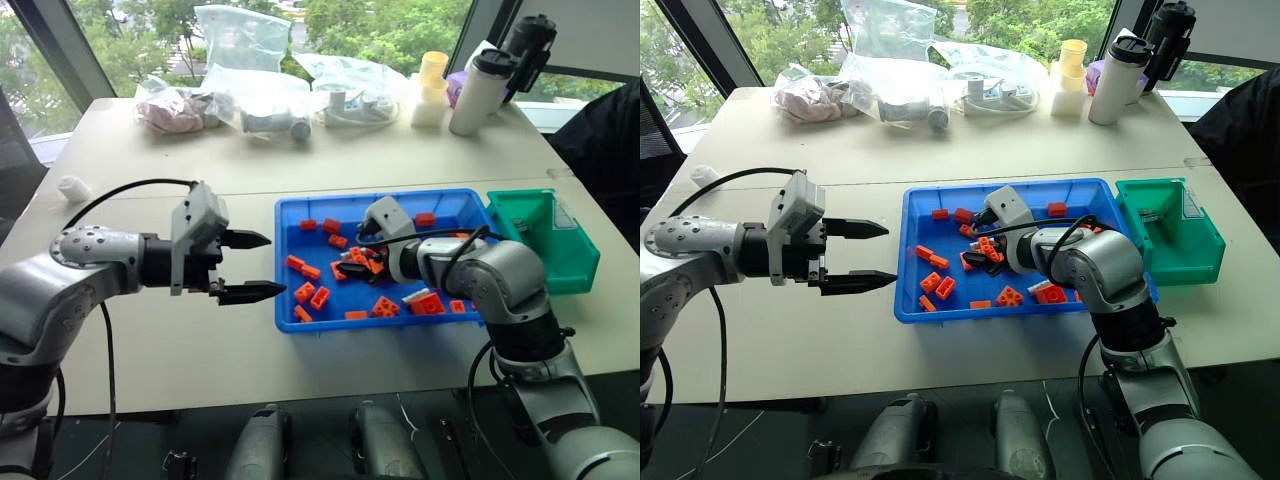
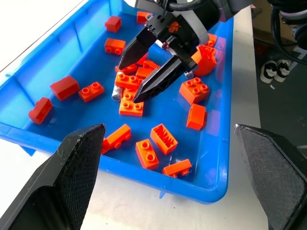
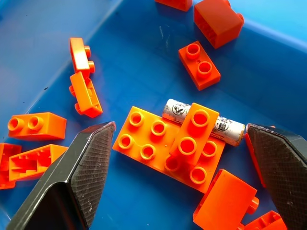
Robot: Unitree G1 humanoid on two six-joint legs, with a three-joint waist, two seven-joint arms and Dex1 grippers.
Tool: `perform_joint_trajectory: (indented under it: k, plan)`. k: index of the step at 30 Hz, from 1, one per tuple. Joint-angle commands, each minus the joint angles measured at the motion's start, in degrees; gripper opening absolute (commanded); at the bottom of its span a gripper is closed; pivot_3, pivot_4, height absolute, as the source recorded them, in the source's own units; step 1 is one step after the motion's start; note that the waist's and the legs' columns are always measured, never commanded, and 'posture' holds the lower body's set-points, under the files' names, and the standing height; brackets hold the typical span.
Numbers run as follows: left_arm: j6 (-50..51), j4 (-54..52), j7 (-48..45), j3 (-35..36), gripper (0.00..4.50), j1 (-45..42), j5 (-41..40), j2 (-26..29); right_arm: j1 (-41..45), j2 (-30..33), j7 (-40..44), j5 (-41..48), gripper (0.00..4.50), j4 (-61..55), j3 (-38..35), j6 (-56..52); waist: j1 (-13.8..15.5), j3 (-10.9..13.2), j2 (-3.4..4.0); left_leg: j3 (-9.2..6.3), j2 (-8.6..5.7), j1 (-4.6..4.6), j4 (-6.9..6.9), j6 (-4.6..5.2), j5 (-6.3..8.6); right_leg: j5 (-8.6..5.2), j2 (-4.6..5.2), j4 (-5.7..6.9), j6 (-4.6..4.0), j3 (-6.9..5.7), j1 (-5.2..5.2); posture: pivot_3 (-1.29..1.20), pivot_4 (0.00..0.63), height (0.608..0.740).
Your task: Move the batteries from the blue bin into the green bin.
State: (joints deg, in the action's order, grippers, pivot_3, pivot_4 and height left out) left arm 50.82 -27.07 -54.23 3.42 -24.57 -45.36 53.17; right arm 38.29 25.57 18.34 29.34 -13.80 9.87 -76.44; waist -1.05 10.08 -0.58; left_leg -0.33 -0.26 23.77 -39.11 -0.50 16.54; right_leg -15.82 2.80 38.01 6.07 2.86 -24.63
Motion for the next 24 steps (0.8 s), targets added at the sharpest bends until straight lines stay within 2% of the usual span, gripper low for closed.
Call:
perform_joint_trajectory:
  k: [1, 6, 12, 19, 22, 23, 24]
  plan:
    - [-1.07, 0.24, 0.47, 0.02, 4.50, -1.28, 1.11, -0.49, -0.38, 0.00, 0.55, -1.35, 3.67, -2.24, 1.13, 1.66, 0.02, 0.00, 0.00, 0.00, 0.00, 0.00, 0.00, 0.00, 0.00, 0.00, 0.00, 0.00, 0.00, 0.00, 0.00, 0.00, 0.150, 0.740]
    - [-1.18, 0.71, 0.60, -0.54, 4.50, -1.76, 2.00, -0.98, 0.35, 0.26, 0.90, -2.31, 1.10, -3.45, 1.65, 2.08, -0.01, 0.00, 0.00, 0.00, 0.00, 0.00, 0.00, 0.00, 0.00, 0.00, -0.01, 0.00, 0.00, 0.00, 0.00, 0.00, 0.150, 0.740]
    - [-0.93, 0.56, 0.75, -0.87, 4.50, -1.61, 2.70, -0.98, 3.58, 1.10, 0.63, -2.96, 1.10, -4.70, -1.46, 1.22, 0.00, 0.00, 0.00, 0.00, 0.00, -0.01, 0.00, 0.00, 0.00, 0.00, -0.01, 0.00, 0.00, 0.00, 0.00, 0.00, 0.150, 0.740]
    - [-0.86, 0.92, 1.07, -2.04, 4.50, -2.81, 3.14, -2.09, 3.42, 2.68, 1.11, -9.84, 1.10, 6.52, 0.25, 12.54, 0.09, 0.00, -0.01, 0.01, -0.01, -0.01, 0.00, 0.00, 0.00, 0.00, 0.01, -0.02, 0.00, 0.00, 0.03, 0.00, 0.150, 0.740]
    - [-0.72, 0.91, 0.94, -2.03, 4.50, -2.95, 3.24, -2.06, 3.94, 2.32, 2.58, -10.94, 1.99, 9.15, -0.06, 16.04, 0.00, 0.00, 0.00, 0.01, -0.01, -0.02, 0.00, 0.00, 0.00, 0.00, 0.00, -0.01, 0.00, -0.01, 0.03, 0.00, 0.150, 0.740]
    - [-0.68, 0.92, 0.92, -2.02, 4.50, -2.96, 3.34, -2.01, 4.10, 2.00, 3.70, -10.58, 2.38, 9.06, -0.22, 16.93, -0.01, 0.00, 0.00, 0.01, -0.01, -0.02, 0.00, 0.00, 0.00, 0.00, 0.00, -0.01, 0.00, 0.00, 0.03, 0.00, 0.150, 0.740]
    - [-0.63, 0.86, 0.92, -1.95, 4.50, -2.87, 3.37, -1.96, 4.15, 1.76, 4.77, -10.15, 2.99, 8.73, -0.24, 17.26, -0.11, 0.00, 0.00, 0.01, -0.01, -0.02, 0.01, 0.00, 0.00, 0.00, -0.01, -0.01, 0.00, 0.00, 0.03, 0.00, 0.150, 0.740]
